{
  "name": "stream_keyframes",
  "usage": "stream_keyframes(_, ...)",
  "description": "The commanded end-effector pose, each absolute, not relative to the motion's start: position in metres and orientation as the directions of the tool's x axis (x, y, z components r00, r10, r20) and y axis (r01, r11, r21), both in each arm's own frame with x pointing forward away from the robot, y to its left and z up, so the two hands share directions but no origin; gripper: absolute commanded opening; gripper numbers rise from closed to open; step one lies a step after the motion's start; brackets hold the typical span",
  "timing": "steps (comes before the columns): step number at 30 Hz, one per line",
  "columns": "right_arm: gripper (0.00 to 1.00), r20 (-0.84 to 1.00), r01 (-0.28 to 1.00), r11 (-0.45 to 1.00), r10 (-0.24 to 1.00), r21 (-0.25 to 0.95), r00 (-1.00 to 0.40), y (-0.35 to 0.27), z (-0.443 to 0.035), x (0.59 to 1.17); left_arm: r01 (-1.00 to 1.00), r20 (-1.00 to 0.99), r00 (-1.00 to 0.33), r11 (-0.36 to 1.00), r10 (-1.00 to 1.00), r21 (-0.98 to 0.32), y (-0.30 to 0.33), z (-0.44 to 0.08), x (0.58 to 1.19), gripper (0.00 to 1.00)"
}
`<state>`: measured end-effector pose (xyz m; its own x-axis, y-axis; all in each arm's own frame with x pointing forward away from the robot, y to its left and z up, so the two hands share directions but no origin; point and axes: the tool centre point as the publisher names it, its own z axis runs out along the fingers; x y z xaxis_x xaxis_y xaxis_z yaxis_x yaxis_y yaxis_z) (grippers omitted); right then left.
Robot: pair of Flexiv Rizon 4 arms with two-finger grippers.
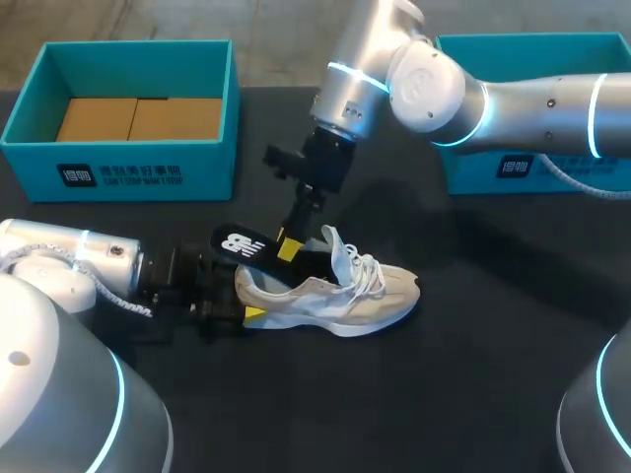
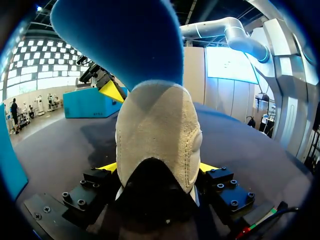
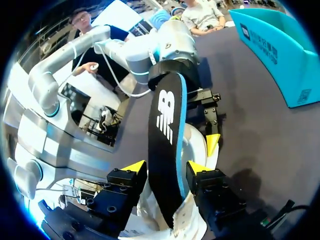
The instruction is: Take the shoe out of the shoebox, open the shoe tongue, remove and reinsert the insole, then place the shoe into the shoebox
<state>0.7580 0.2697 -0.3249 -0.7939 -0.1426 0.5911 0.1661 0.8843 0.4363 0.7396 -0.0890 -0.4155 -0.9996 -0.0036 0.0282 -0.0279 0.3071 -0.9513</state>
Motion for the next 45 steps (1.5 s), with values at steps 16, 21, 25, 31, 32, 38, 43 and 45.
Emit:
stream_keyframes(16, 0.33, 0.605, 0.179, 0.866, -0.166, 0.467, -0.779, 0.2829, -0.3315, 0.7442, -0.027, 0.027, -1.0, 0.307, -0.005, -0.951, -0.0886, -0.4181, 0.7381, 0.0)
stream_keyframes(21, 0.17, 0.606, 0.178, 0.866, -0.167, 0.467, -0.778, 0.2818, -0.3323, 0.7457, -0.027, 0.027, -1.0, 0.307, -0.005, -0.951, -0.0886, -0.4181, 0.7381, 0.0)
stream_keyframes(25, 0.21, 0.602, 0.179, 0.863, -0.168, 0.473, -0.781, 0.2806, -0.3319, 0.7481, -0.027, 0.027, -1.0, 0.307, -0.005, -0.951, -0.0886, -0.4181, 0.7381, 0.0)
stream_keyframes(31, 0.32, 0.594, 0.186, 0.857, -0.162, 0.481, -0.788, 0.2789, -0.3309, 0.7495, -0.027, 0.027, -1.0, 0.307, -0.005, -0.951, -0.0886, -0.4181, 0.7381, 0.0)
stream_keyframes(32, 0.32, 0.592, 0.187, 0.856, -0.162, 0.482, -0.789, 0.2788, -0.3307, 0.7498, -0.027, 0.027, -1.0, 0.307, -0.005, -0.951, -0.0886, -0.4181, 0.7381, 0.0)
stream_keyframes(38, 0.14, 0.589, 0.182, 0.854, -0.167, 0.488, -0.791, 0.2792, -0.3323, 0.7509, -0.027, 0.027, -1.0, 0.307, -0.005, -0.951, -0.0886, -0.4181, 0.7381, 0.0)
stream_keyframes(43, 0.0, 0.575, 0.188, 0.835, -0.176, 0.517, -0.799, 0.2833, -0.3331, 0.7505, -0.027, 0.027, -1.0, 0.307, -0.005, -0.951, -0.0886, -0.4181, 0.7381, 0.0)
stream_keyframes(45, 0.0, 0.556, 0.197, 0.822, -0.166, 0.535, -0.815, 0.2818, -0.3289, 0.7522, -0.027, 0.027, -1.0, 0.307, -0.005, -0.951, -0.0886, -0.4181, 0.7381, 0.0)
